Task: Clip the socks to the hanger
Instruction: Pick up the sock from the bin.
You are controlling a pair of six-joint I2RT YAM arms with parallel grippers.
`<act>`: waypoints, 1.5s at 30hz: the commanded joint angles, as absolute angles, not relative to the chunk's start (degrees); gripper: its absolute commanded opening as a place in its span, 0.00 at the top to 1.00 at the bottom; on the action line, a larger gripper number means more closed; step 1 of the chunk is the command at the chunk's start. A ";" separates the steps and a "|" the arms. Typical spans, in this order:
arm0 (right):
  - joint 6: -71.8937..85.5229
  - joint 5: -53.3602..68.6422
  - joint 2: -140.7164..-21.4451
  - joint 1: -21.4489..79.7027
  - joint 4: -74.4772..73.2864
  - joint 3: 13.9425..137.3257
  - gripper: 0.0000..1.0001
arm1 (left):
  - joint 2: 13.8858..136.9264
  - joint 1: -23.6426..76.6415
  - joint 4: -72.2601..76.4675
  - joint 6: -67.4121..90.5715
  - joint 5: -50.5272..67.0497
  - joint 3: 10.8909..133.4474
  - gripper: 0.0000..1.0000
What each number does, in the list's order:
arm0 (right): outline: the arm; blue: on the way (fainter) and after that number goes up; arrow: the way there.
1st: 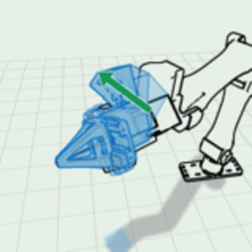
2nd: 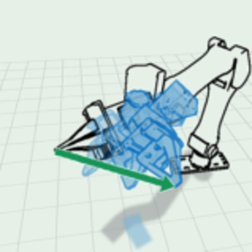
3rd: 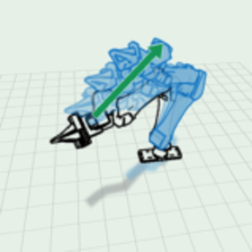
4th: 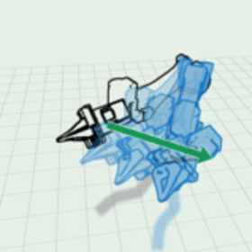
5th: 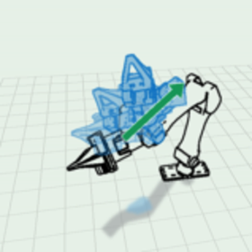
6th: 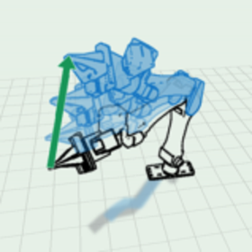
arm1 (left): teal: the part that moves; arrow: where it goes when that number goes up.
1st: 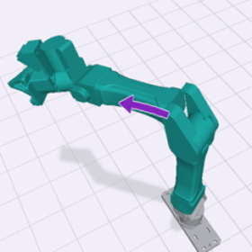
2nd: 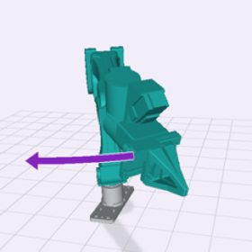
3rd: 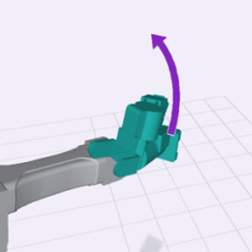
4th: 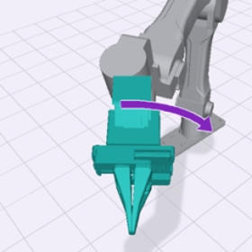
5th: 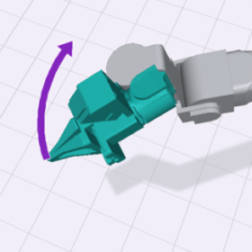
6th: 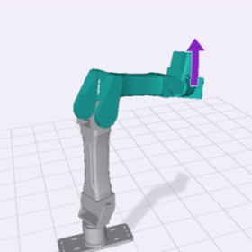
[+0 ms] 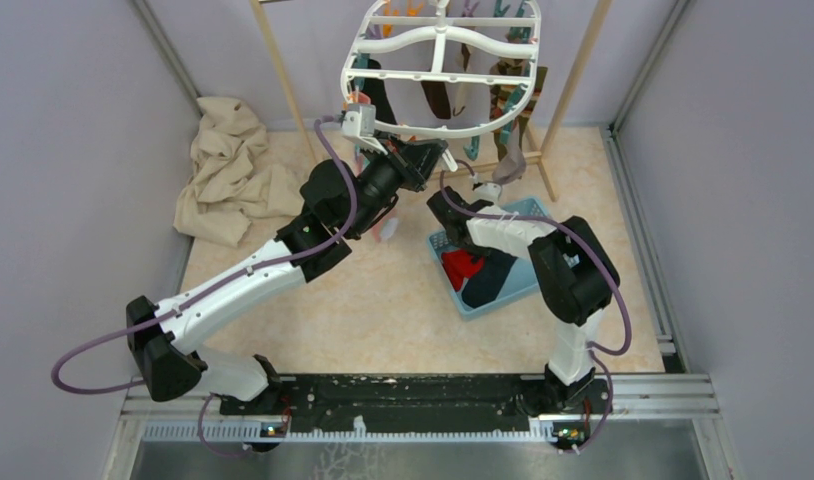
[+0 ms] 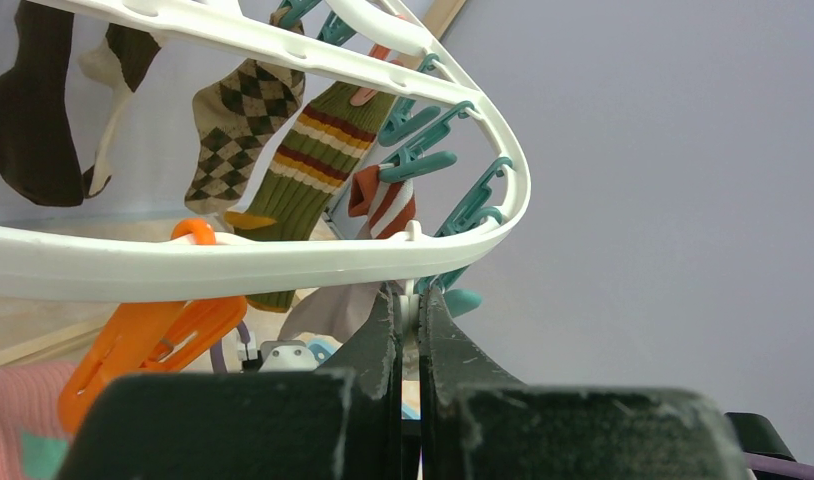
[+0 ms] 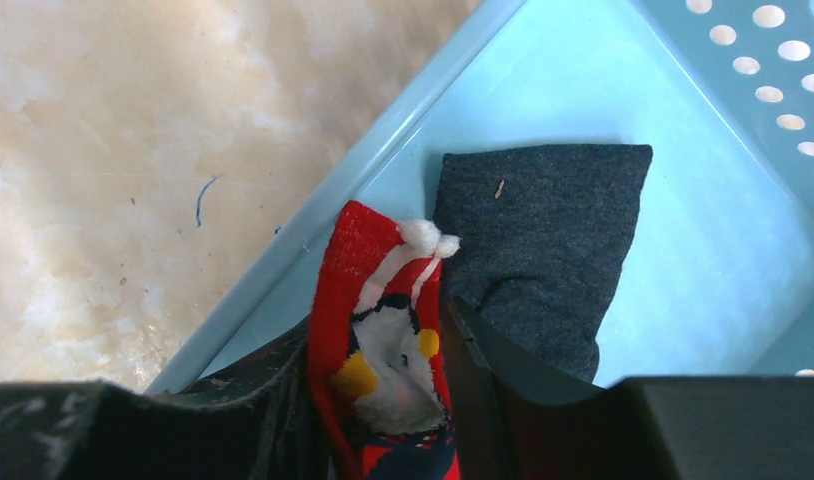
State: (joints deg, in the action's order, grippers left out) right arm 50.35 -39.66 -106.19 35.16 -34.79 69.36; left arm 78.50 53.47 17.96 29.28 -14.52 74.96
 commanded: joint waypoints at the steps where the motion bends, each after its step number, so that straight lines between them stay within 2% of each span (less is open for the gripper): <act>1: 49.06 -42.33 -104.58 34.64 -33.47 71.42 0.62 | 78.35 53.70 16.97 29.00 -12.80 75.26 1.00; 4: 49.01 -43.12 -104.66 34.52 -34.25 71.90 0.73 | 78.85 53.70 16.79 29.09 -12.50 75.70 1.00; 8: 48.00 -42.43 -103.22 34.54 -32.34 70.61 1.00 | 79.18 53.70 16.70 29.07 -12.38 75.89 1.00; 14: 40.42 -38.50 -94.82 34.62 -26.34 63.78 1.00 | 79.09 53.70 16.70 29.09 -12.38 76.03 1.00; 20: 28.57 -30.80 -73.57 34.69 -12.42 48.56 1.00 | 79.07 53.72 16.99 29.09 -12.10 76.25 1.00; 25: 21.22 -20.45 -56.32 34.63 -3.98 39.01 1.00 | 79.83 53.70 17.27 29.31 -11.06 77.10 1.00; 30: 15.92 -6.95 -45.10 34.47 -0.51 35.94 1.00 | 79.89 53.70 17.31 29.31 -10.38 77.42 1.00; 34: 14.60 6.81 -40.46 34.45 2.57 35.77 1.00 | 79.13 53.70 17.27 28.96 -10.66 77.15 1.00; 39: 14.46 18.41 -38.31 34.41 4.31 37.13 1.00 | 78.26 53.70 17.11 28.66 -10.47 76.90 1.00; 42: 14.50 20.46 -36.57 34.37 5.52 37.67 1.00 | 78.14 53.70 16.99 28.65 -10.44 76.98 1.00; 45: 13.85 17.23 -34.59 34.33 5.15 38.34 1.00 | 78.31 53.70 16.80 28.82 -10.18 77.34 1.00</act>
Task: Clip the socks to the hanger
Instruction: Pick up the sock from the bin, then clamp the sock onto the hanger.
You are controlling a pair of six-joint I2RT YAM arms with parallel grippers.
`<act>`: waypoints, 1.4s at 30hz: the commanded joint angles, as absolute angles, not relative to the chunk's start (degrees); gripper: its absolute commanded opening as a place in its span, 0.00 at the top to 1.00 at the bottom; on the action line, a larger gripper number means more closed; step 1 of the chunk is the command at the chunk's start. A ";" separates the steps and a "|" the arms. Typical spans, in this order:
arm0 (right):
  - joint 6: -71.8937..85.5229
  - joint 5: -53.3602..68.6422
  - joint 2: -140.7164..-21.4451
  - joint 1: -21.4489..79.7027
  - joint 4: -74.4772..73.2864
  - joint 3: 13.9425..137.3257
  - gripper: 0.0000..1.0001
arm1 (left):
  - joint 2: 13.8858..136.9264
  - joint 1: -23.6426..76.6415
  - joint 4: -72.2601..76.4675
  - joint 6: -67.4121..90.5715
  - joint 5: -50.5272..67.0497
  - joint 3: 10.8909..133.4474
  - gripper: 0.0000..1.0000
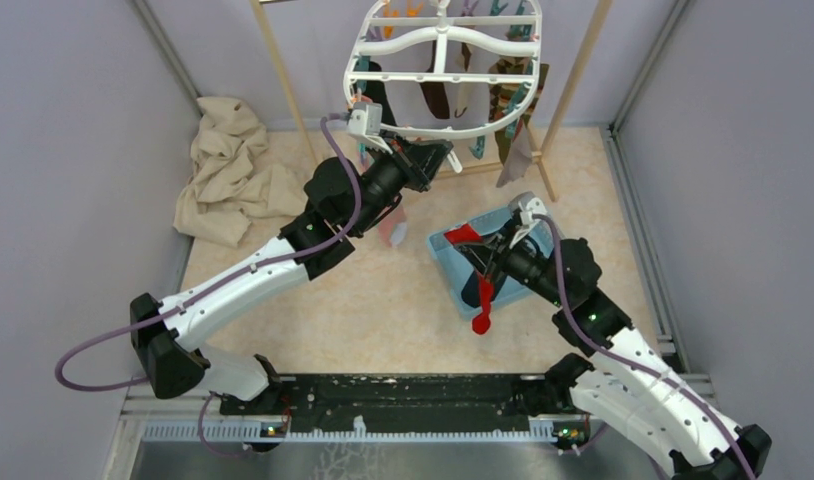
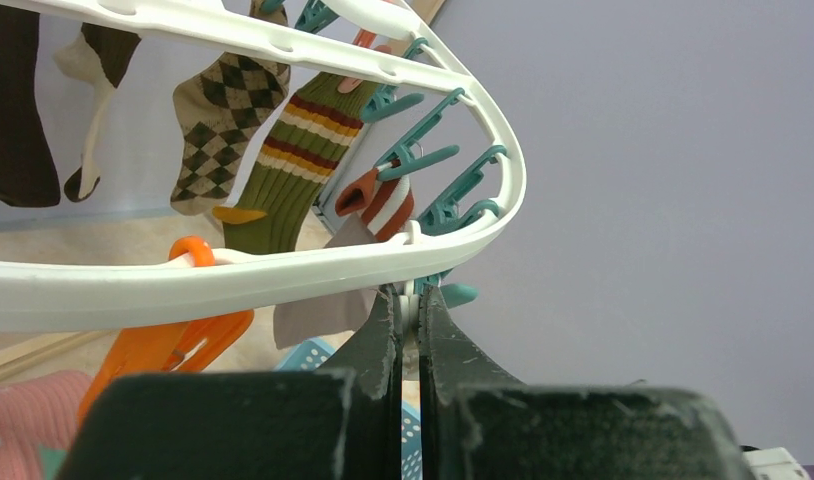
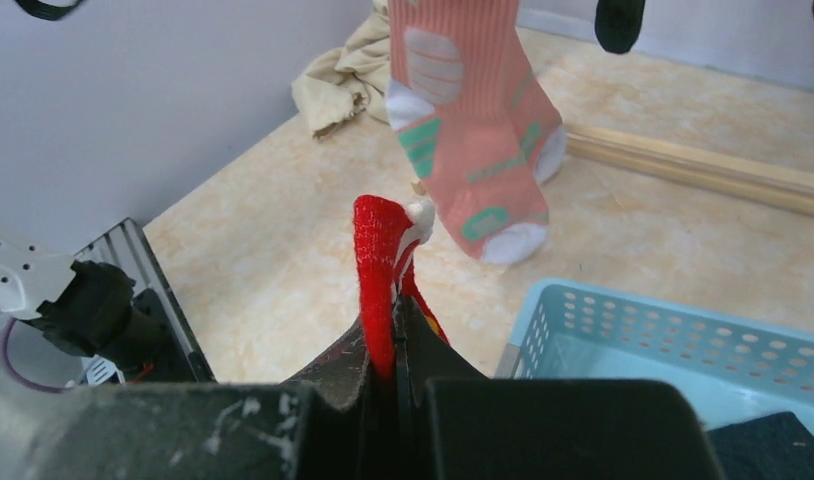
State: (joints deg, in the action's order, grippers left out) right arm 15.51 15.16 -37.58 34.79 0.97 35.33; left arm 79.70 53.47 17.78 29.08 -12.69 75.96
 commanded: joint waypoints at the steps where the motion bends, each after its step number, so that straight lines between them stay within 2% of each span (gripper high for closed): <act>1: 13.21 16.47 -34.40 34.36 4.69 38.80 1.00 | 78.44 53.70 16.71 28.90 -10.09 77.48 1.00; 11: 11.35 19.95 -40.66 34.12 6.41 45.70 1.00 | 79.36 53.70 17.49 30.05 -8.01 77.51 1.00; 18: 19.49 30.12 -45.47 28.63 15.57 47.22 1.00 | 78.47 53.70 17.67 29.88 -7.15 76.92 1.00; 23: 33.29 40.53 -47.71 22.62 29.71 44.15 1.00 | 77.85 53.70 17.41 29.84 -7.09 76.56 1.00; 29: 55.78 50.04 -52.85 15.62 56.05 38.29 1.00 | 77.14 53.70 17.83 29.62 -7.20 76.02 1.00; 36: 63.84 52.60 -55.55 15.56 66.86 36.52 1.00 | 77.04 53.70 18.22 29.44 -7.08 75.89 1.00; 42: 80.54 54.38 -63.30 15.46 87.77 36.62 1.00 | 77.43 53.70 19.32 29.64 -5.72 75.74 1.00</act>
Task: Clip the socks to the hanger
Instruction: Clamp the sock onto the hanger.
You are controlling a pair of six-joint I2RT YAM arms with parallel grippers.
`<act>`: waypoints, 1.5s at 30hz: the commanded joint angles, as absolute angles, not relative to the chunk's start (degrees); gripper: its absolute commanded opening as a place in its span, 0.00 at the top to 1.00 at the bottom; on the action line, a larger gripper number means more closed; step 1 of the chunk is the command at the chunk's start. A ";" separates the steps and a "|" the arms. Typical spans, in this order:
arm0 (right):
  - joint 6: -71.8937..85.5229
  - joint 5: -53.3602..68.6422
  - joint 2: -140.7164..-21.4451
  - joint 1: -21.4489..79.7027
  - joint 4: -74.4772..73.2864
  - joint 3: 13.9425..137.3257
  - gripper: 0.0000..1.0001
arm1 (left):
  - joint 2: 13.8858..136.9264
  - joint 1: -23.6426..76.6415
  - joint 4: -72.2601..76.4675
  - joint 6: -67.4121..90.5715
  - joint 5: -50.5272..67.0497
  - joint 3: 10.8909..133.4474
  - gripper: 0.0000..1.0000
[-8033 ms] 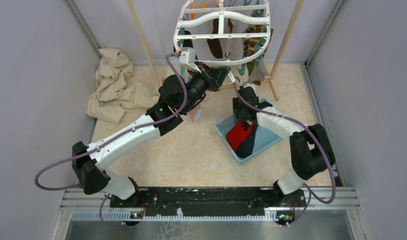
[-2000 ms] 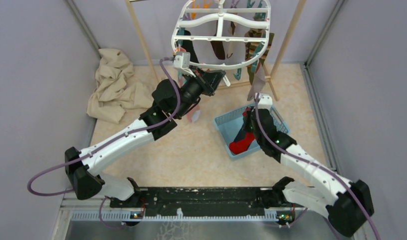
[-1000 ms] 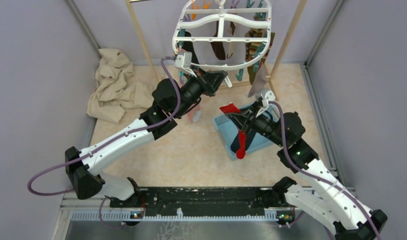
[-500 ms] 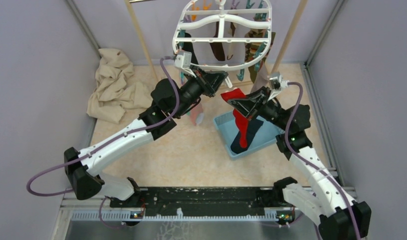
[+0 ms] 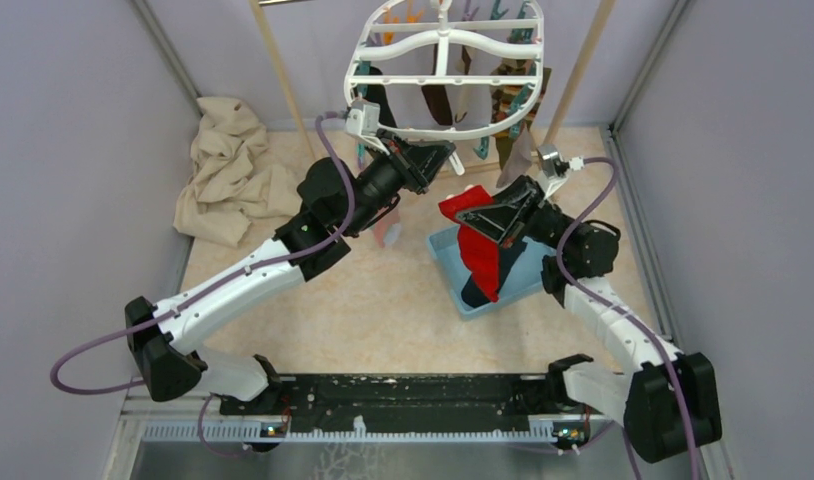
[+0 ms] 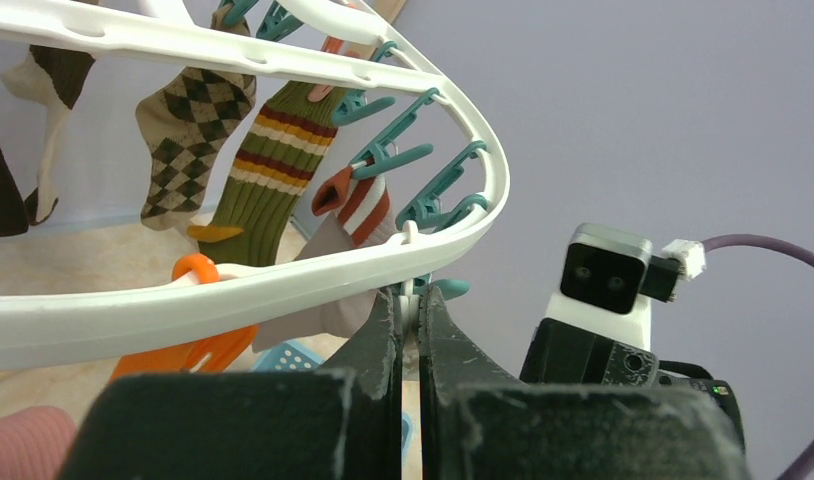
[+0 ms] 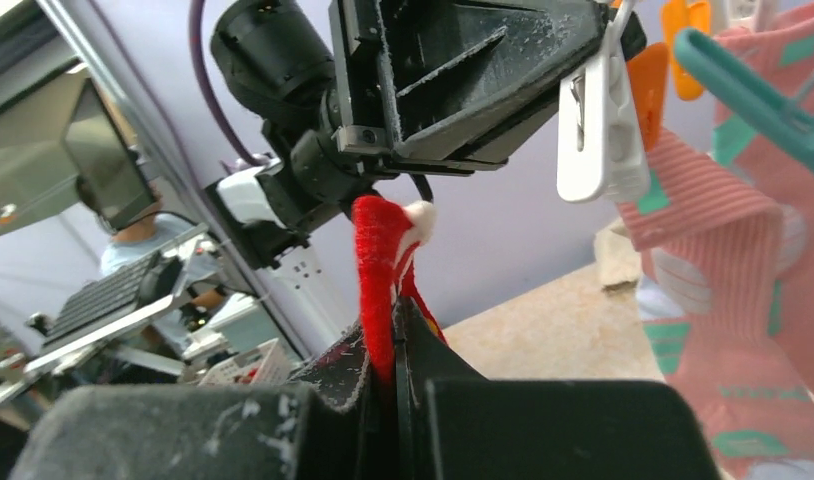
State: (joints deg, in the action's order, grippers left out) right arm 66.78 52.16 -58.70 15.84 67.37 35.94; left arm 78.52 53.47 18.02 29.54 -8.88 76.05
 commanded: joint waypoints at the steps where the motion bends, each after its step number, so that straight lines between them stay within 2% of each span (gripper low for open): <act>1: 83.53 54.36 -65.02 15.28 91.53 36.72 1.00 | 77.51 53.70 19.40 29.76 -5.71 75.74 1.00; 4: 89.29 53.84 -69.59 14.79 98.50 36.97 1.00 | 77.37 53.70 19.68 29.86 -5.63 75.76 1.00; 32: 90.04 55.57 -79.95 13.54 98.65 43.97 1.00 | 76.03 53.70 20.75 30.06 -4.20 74.79 1.00; 45: 92.45 58.80 -80.23 13.45 98.68 46.49 1.00 | 76.11 53.70 22.00 29.45 -3.39 74.14 1.00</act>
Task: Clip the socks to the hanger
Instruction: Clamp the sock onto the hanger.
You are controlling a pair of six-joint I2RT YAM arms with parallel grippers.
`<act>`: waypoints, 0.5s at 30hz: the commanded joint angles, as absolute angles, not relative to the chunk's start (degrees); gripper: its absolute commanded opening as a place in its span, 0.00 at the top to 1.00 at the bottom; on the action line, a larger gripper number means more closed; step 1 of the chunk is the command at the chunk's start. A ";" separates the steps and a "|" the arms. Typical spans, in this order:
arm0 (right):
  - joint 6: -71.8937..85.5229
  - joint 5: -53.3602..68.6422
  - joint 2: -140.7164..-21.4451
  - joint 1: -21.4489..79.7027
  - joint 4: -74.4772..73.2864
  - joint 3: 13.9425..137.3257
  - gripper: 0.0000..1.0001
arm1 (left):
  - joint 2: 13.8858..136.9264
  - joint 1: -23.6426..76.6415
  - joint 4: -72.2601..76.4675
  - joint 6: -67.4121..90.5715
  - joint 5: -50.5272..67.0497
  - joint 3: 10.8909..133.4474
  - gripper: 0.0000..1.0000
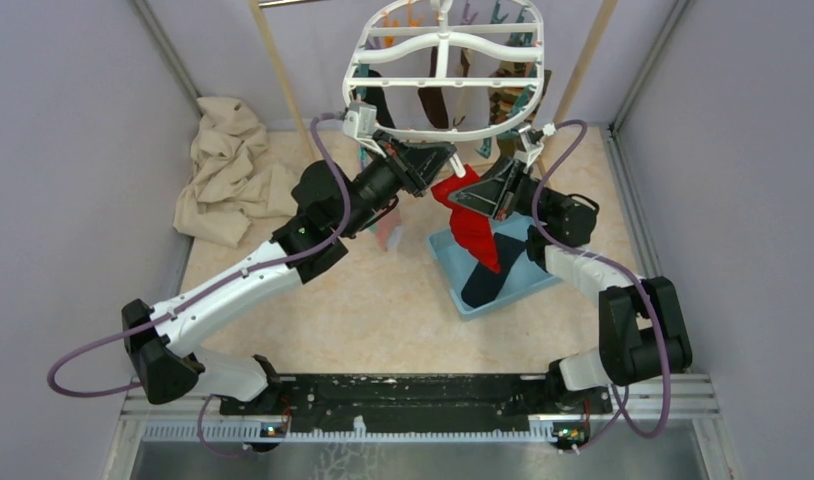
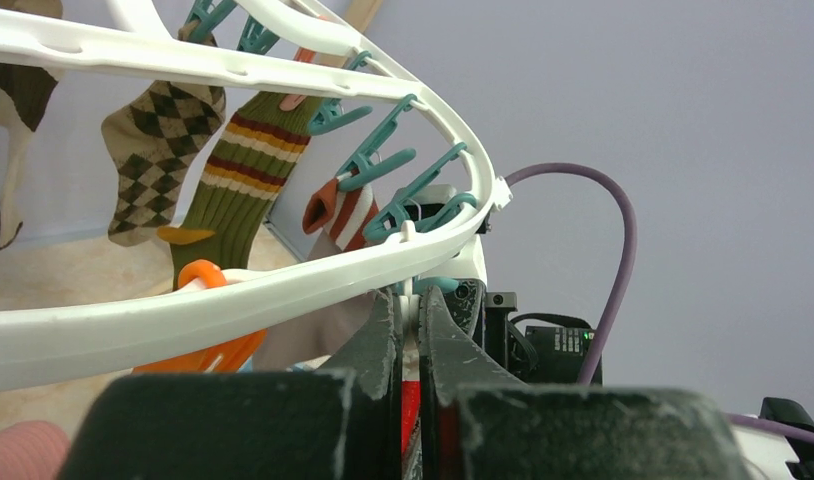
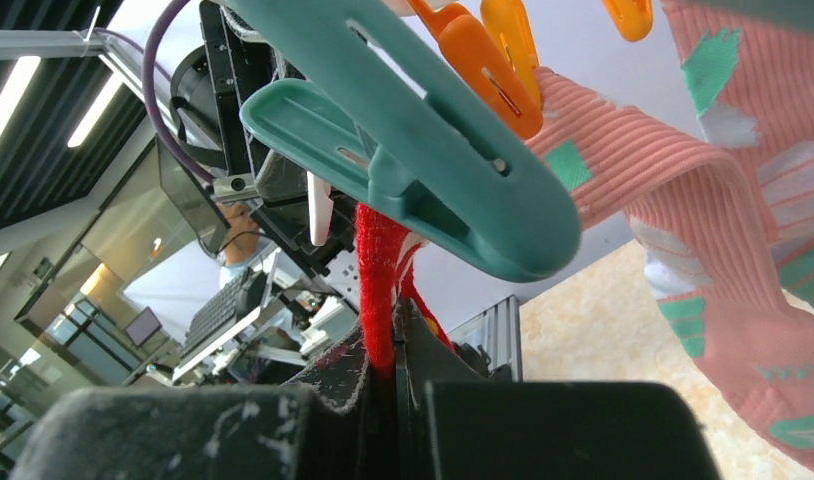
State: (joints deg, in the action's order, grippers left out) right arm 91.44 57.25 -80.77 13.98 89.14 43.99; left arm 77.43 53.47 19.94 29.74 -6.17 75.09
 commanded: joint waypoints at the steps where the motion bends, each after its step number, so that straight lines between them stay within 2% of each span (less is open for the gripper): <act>1: 92.54 59.02 -80.36 13.45 98.68 46.57 1.00 | 76.15 53.70 22.17 29.44 -3.30 74.01 1.00; 15: 93.18 61.61 -78.46 13.45 98.78 48.27 1.00 | 76.13 53.70 22.97 28.47 -3.17 73.84 1.00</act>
